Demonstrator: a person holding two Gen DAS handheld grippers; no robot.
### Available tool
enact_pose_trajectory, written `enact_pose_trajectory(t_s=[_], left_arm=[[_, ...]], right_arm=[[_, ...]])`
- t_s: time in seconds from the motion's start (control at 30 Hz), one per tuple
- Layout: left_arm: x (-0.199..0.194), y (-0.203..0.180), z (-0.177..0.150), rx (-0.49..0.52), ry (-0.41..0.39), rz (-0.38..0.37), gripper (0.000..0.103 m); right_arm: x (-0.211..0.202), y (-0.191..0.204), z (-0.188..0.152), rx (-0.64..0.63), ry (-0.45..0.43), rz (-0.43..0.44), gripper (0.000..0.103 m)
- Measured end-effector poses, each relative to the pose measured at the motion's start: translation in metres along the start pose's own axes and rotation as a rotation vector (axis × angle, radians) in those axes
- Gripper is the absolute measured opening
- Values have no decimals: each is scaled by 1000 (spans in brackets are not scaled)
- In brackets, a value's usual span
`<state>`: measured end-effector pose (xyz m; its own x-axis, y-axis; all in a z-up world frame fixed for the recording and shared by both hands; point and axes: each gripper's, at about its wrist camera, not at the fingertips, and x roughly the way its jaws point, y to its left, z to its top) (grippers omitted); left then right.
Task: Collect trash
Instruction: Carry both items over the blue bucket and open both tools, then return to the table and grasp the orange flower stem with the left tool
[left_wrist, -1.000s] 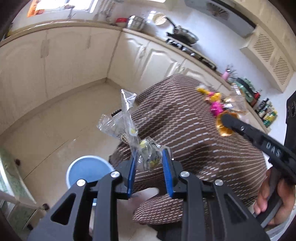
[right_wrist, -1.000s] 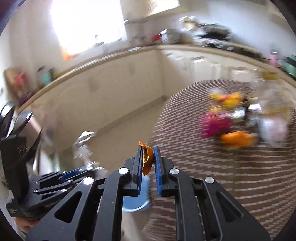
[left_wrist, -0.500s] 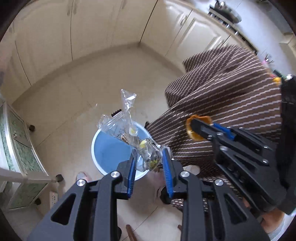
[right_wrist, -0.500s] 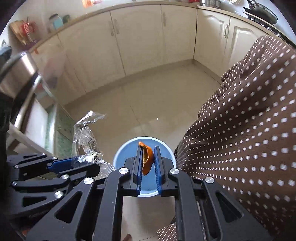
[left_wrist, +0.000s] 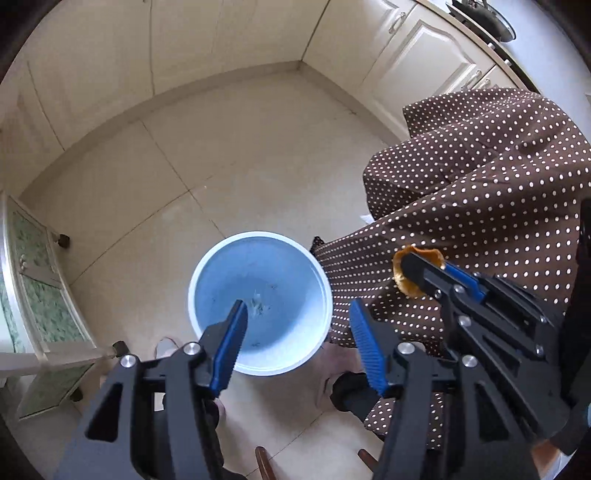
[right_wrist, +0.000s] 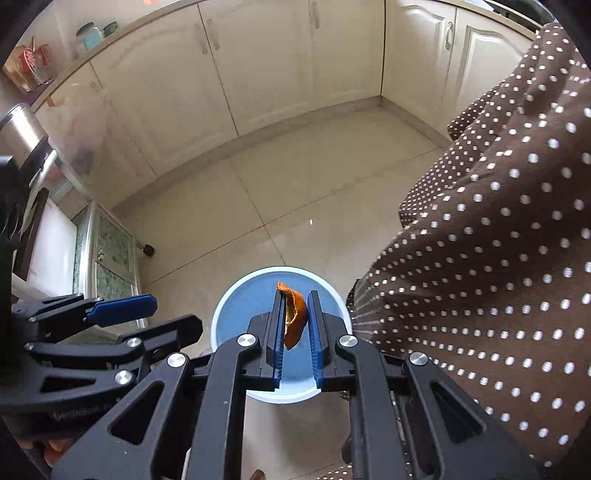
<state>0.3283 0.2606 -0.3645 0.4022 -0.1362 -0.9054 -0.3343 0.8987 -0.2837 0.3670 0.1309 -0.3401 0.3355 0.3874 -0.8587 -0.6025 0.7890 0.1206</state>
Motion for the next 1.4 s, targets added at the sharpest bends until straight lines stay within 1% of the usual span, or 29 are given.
enact_pose_trajectory(t_s=[0.27, 0.47, 0.57, 0.63, 0.67, 0.73, 0.8, 0.93, 1.1, 1.23, 1.3, 1.4], left_arm=[[-21, 13, -16, -24, -36, -1, 57], [-35, 20, -19, -39, -62, 4, 57], [-42, 21, -19, -39, -77, 12, 57], [-46, 20, -18, -44, -86, 12, 57], [-49, 18, -17, -45, -91, 11, 57], [-55, 17, -18, -43, -102, 10, 58], [-62, 15, -18, -39, -116, 9, 59], [-81, 6, -19, -22, -146, -6, 59], [-113, -11, -24, 5, -207, -23, 59], [-147, -37, -32, 49, -275, -46, 60], [-161, -51, -36, 72, -305, -58, 60], [-190, -81, -46, 129, -365, -81, 61]], right_arm=[[8, 13, 3, -15, 9, 28, 11], [7, 22, 16, -38, -9, 22, 11], [3, 26, 23, -38, -25, 31, 13], [-2, 28, 27, -45, -37, 29, 17], [-5, 29, 28, -48, -43, 25, 21], [-12, 30, 29, -48, -56, 22, 38], [-22, 28, 30, -49, -77, 12, 39], [-49, 29, 28, -92, -138, -63, 41], [-96, 27, 24, -99, -227, -111, 46], [-143, 21, 17, -95, -307, -151, 49], [-173, 15, 10, -85, -357, -171, 50], [-213, 2, -2, -53, -420, -188, 53]])
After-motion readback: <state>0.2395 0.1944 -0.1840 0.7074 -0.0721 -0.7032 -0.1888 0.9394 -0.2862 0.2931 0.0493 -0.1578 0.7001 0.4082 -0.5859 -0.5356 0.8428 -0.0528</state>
